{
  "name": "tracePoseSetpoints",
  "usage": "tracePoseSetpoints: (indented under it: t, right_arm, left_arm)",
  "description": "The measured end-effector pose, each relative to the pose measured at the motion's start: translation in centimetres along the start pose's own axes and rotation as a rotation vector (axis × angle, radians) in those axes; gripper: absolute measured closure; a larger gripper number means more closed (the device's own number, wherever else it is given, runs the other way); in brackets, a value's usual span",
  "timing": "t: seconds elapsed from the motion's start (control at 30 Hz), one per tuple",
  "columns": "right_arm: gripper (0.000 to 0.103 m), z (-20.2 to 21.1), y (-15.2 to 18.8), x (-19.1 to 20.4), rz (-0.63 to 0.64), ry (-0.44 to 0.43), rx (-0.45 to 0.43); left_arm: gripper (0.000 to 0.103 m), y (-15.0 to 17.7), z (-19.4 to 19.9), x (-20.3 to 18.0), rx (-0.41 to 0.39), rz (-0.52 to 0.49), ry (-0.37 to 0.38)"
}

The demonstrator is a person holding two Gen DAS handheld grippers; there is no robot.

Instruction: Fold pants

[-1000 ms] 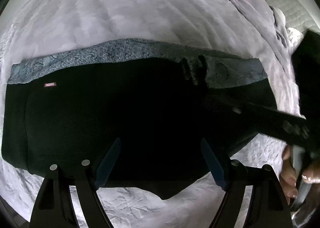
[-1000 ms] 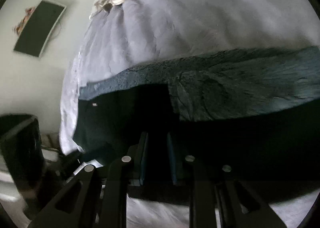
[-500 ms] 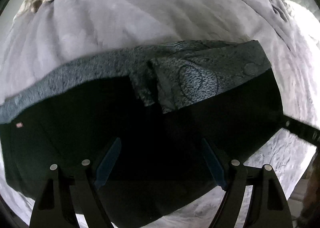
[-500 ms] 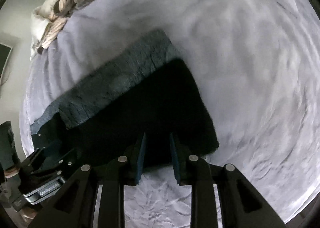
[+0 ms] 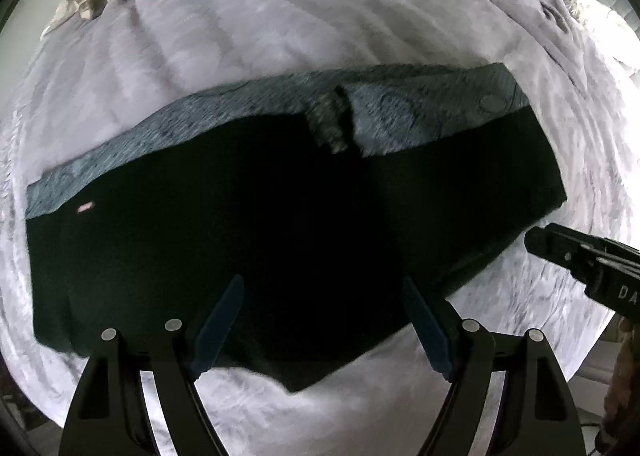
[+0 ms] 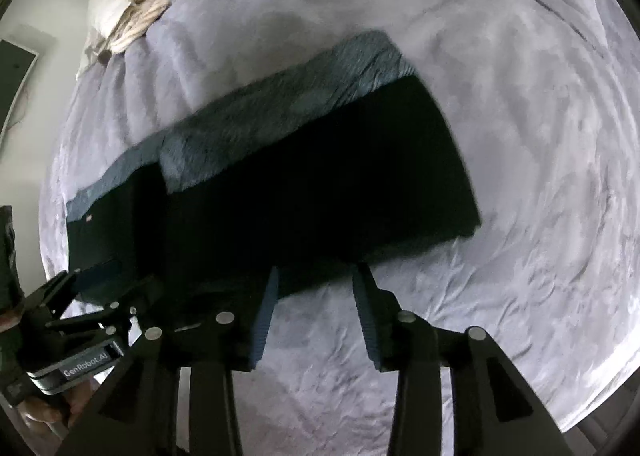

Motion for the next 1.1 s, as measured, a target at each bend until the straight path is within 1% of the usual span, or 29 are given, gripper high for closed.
tracePoseSetpoints:
  t: [0.1, 0.27, 0.33, 0.53, 0.7, 0.73, 0.77, 0.8, 0.87, 1.1]
  right_arm:
    - [0.058, -0.3, 1.9, 0.5, -0.003, 0.004, 0.042]
    - [0.044, -0.4, 4.4, 1.8, -0.009, 0.000, 0.088]
    - [0.040, -0.4, 5.2, 2.3, 0.001, 0.007, 0.104]
    - [0.034, -0.7, 6.4, 5.0, 0.052, 0.011, 0.134]
    - [0.034, -1.3, 6.3, 7.9, 0.099, 0.003, 0.151]
    - [0.034, -1.4, 6.3, 8.3, 0.106, 0.002, 0.154]
    - [0.030, -1.4, 6.3, 8.7, 0.115, 0.001, 0.157]
    - [0.027, -1.5, 6.3, 9.2, 0.125, 0.002, 0.159]
    - [0.026, -1.6, 6.3, 10.0, 0.143, 0.001, 0.162]
    - [0.025, -2.6, 7.1, 12.5, 0.192, 0.010, 0.199]
  left_arm:
    - [0.021, 1.3, 0.6, 0.9, 0.013, 0.014, -0.005]
    - [0.021, 3.6, 1.4, 2.0, 0.033, 0.033, -0.002]
    - [0.021, 4.5, 1.7, 2.7, 0.038, 0.040, -0.004]
    - [0.021, 6.5, 2.5, 5.0, 0.049, 0.075, -0.007]
    - [0.021, 7.7, 3.1, 7.3, 0.045, 0.114, -0.014]
    - [0.020, 7.9, 3.3, 7.8, 0.044, 0.124, -0.013]
    - [0.009, 8.2, 3.4, 8.4, 0.043, 0.135, -0.012]
    - [0.001, 8.5, 3.5, 8.9, 0.040, 0.143, -0.010]
    - [0.001, 8.8, 3.9, 9.9, 0.026, 0.161, -0.014]
    - [0.001, 11.4, 3.5, 13.7, 0.045, 0.239, -0.020]
Point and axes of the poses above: each gripper's, at about its wrist camera, not at the fingertips, and z roughly against the way its jaws point, x to its left, y to its underside, the point moved 6 cm from there along -z, roughly the way its jaws point, and after that the axes turned 3 degrees about -z, right-handed, at the moved point
